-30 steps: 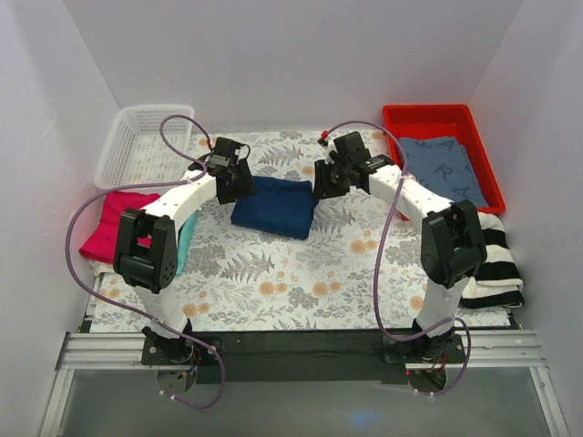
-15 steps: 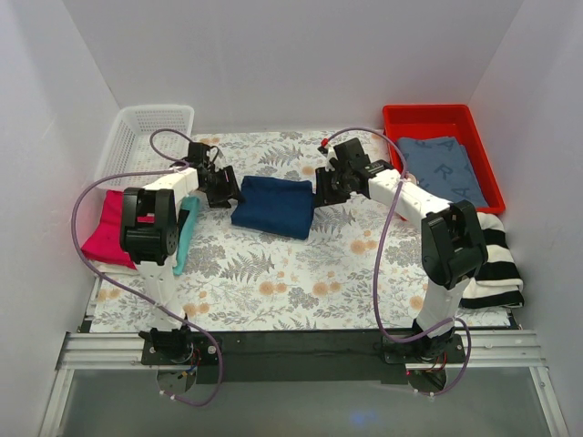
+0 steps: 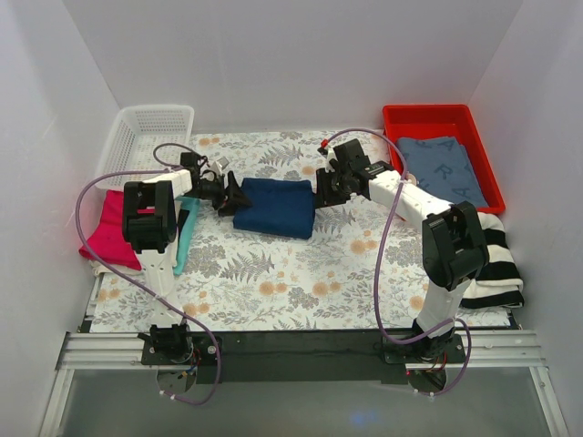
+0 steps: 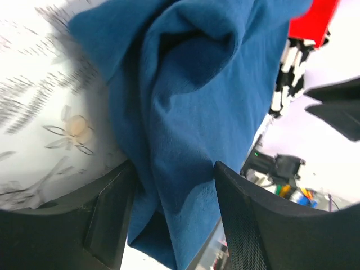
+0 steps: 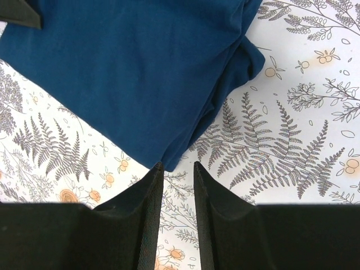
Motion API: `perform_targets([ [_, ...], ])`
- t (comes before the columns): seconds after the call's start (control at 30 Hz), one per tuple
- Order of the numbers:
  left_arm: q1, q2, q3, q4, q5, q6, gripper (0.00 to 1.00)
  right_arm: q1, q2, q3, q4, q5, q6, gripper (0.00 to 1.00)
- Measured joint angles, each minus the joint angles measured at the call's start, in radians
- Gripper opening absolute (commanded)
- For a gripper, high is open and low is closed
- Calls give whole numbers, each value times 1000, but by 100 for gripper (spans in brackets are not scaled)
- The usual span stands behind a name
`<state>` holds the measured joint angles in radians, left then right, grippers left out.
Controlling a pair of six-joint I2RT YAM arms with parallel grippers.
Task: Fold and stack the t-shirts
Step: Put the neatly folded tshirt into the corner of the board with the left arm
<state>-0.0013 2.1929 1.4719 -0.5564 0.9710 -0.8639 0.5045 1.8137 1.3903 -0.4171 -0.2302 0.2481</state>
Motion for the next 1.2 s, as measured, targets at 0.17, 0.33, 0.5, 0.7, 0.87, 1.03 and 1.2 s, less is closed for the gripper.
perform_targets([
  [0.17, -10, 0, -15, -16, 16, 7, 54, 0, 0, 0, 0, 0, 0, 33],
  [0.33, -61, 0, -5, -27, -105, -27, 25, 0, 0, 0, 0, 2, -1, 32],
  [0.5, -135, -34, -6, -18, -294, -111, 0, 0, 0, 0, 0, 11, -1, 31],
  [0.7, -195, -87, -11, -28, -510, -206, 0, 0, -5, -20, 0, 19, -1, 30],
  [0.87, -237, -132, -11, -56, -704, -218, 0, 0, -25, -43, 1, 23, 2, 29],
  [1.03, -245, -214, -21, -143, -986, -154, 0, 1, -54, -59, 0, 35, 10, 28],
  [1.2, -245, -343, -40, -231, -1173, -80, 0, 1, -72, -61, 0, 53, 11, 28],
])
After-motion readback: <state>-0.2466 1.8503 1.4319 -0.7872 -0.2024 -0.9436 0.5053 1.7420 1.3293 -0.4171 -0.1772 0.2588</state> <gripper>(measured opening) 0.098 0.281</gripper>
